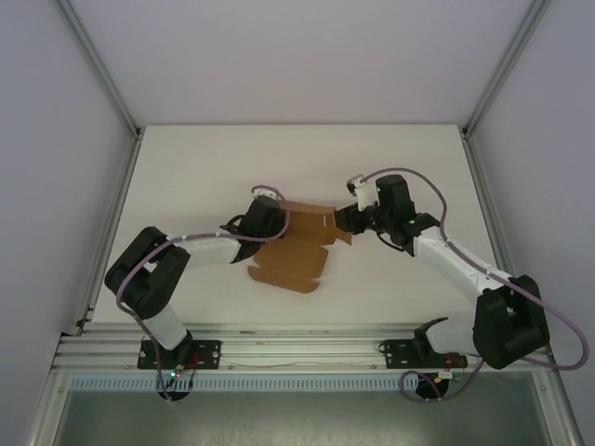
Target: Assemble paper box
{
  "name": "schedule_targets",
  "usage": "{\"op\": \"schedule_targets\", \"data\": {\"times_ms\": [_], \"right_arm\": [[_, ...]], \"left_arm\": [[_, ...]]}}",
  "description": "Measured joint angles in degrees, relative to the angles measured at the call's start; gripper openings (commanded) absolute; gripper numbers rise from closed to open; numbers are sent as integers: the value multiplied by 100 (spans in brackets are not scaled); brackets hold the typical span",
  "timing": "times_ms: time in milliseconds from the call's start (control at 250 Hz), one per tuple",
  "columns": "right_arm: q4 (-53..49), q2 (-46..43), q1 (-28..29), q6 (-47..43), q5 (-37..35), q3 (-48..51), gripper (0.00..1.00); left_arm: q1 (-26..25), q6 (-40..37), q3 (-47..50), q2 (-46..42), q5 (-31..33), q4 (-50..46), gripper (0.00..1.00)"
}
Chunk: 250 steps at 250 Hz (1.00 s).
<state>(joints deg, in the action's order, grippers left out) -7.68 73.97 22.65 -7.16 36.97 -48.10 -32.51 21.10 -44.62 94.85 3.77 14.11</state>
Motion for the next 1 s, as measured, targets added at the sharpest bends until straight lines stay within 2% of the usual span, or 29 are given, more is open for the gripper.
{"op": "schedule_targets", "data": {"times_ms": [72, 196, 396, 564, 763, 999], "right_arm": [[2, -22, 2, -13, 35, 0, 79], [11, -267, 2, -11, -52, 0, 100], [61, -734, 0, 297, -752, -33, 100], [-76, -658, 2, 195, -761, -74, 100], [-170, -4, 37, -20, -643, -94, 100], [188, 780, 516, -22, -1104, -173, 100]], "left_arm": [[9, 2, 175, -142, -74, 39, 0], [-2, 4, 280, -326, -103, 96, 0], [-2, 35, 483, -527, -136, 201, 0], [-2, 79, 498, -566, -144, 199, 0], [-2, 142, 498, -699, -190, 201, 0], [-11, 153, 498, -697, -245, 199, 0]]}}
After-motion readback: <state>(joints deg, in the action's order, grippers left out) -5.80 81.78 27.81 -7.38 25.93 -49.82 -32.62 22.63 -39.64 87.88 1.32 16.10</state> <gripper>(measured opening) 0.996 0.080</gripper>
